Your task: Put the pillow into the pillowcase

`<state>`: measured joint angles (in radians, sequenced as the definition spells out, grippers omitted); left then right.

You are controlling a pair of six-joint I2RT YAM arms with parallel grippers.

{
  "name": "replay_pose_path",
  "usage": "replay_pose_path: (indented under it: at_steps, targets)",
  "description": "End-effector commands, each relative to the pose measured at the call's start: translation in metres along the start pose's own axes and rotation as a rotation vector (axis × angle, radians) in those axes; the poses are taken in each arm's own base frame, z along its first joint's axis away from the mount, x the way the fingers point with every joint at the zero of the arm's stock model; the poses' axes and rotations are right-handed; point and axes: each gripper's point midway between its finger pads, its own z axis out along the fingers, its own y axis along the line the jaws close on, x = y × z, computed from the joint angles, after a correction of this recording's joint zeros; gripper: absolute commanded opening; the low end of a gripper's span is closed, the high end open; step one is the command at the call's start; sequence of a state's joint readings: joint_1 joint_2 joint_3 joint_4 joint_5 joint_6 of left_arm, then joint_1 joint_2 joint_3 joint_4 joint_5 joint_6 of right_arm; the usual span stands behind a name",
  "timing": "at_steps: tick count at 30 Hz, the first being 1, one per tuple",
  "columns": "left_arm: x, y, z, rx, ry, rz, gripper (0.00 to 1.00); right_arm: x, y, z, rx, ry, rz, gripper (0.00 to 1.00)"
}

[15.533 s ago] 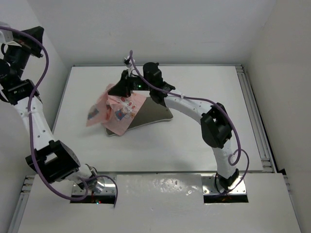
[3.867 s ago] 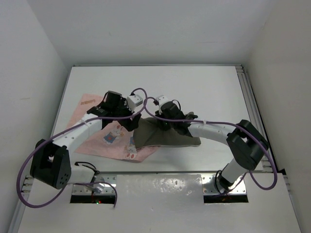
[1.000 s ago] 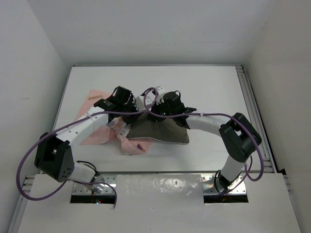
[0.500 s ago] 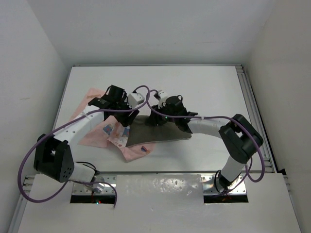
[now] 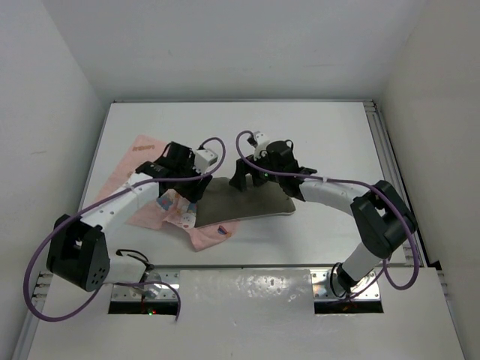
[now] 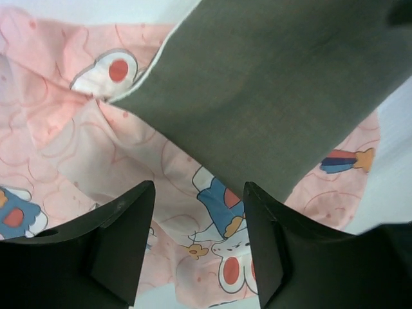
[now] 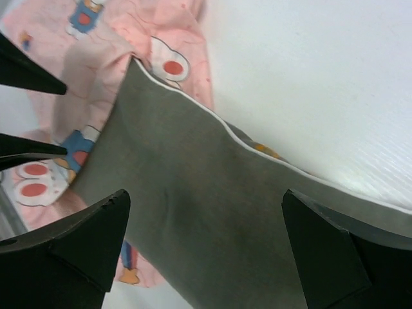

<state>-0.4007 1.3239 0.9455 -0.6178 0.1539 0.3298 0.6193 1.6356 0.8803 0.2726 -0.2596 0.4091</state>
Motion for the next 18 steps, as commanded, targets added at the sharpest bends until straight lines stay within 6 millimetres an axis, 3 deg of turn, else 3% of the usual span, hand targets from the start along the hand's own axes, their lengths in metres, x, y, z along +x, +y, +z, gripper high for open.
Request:
replay_pose_path:
  at_steps: [1, 5, 10, 13, 14, 16, 17, 18]
  targets:
    - [0.014, 0.007, 0.004, -0.078, 0.036, -0.037, 0.55, -0.006, -0.011, -0.002, 0.065, 0.022, -0.085, 0.99]
    - [0.035, 0.010, 0.020, -0.102, 0.111, -0.023, 0.59, 0.020, -0.019, 0.008, 0.104, 0.098, -0.086, 0.99]
    - [0.034, 0.006, 0.036, -0.081, 0.116, 0.011, 0.59, 0.041, -0.011, 0.022, 0.098, 0.138, -0.086, 0.94]
    - [0.033, 0.001, 0.041, -0.052, 0.102, 0.031, 0.31, 0.054, -0.007, 0.028, 0.073, 0.167, -0.041, 0.66]
    - [0.032, -0.001, 0.041, -0.040, 0.098, 0.036, 0.17, 0.058, -0.007, 0.028, 0.071, 0.175, -0.035, 0.44]
    - [0.028, -0.009, 0.041, 0.009, 0.080, 0.041, 0.00, 0.061, -0.005, 0.026, 0.062, 0.176, -0.023, 0.21]
    - [0.025, -0.011, 0.041, 0.024, 0.071, 0.041, 0.00, 0.059, -0.004, 0.025, 0.055, 0.162, -0.022, 0.04]
    - [0.017, -0.018, 0.040, 0.068, 0.045, 0.041, 0.00, 0.056, -0.002, 0.021, 0.050, 0.149, -0.019, 0.00]
